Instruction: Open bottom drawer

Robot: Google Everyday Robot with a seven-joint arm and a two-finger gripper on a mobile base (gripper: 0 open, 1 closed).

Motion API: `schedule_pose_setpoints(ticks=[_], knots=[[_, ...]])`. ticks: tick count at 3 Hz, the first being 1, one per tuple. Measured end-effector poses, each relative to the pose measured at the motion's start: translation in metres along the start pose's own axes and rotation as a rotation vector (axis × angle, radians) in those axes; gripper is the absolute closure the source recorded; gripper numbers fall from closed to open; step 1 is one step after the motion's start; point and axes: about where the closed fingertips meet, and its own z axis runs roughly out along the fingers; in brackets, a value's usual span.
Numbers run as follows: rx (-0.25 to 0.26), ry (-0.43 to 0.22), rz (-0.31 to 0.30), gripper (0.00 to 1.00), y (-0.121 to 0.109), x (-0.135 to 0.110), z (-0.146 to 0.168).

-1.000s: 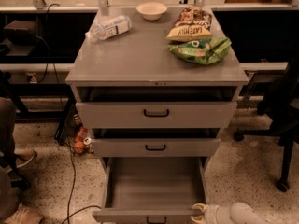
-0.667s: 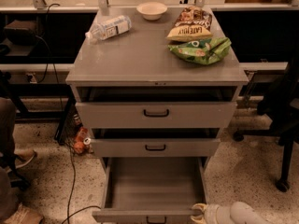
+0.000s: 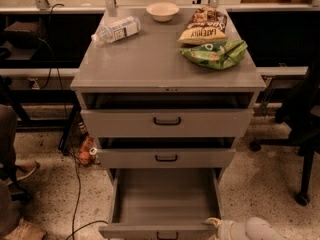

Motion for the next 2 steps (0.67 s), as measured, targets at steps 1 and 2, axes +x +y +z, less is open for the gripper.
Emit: schedule_pose_setpoints(ticks=[1,2], knots=[[-0.003,-0.002,0.000,0.00,0.001,-0.001,0.002],[0.026,-0.022,0.011,0.00,-0.009,-0.003,-0.009]])
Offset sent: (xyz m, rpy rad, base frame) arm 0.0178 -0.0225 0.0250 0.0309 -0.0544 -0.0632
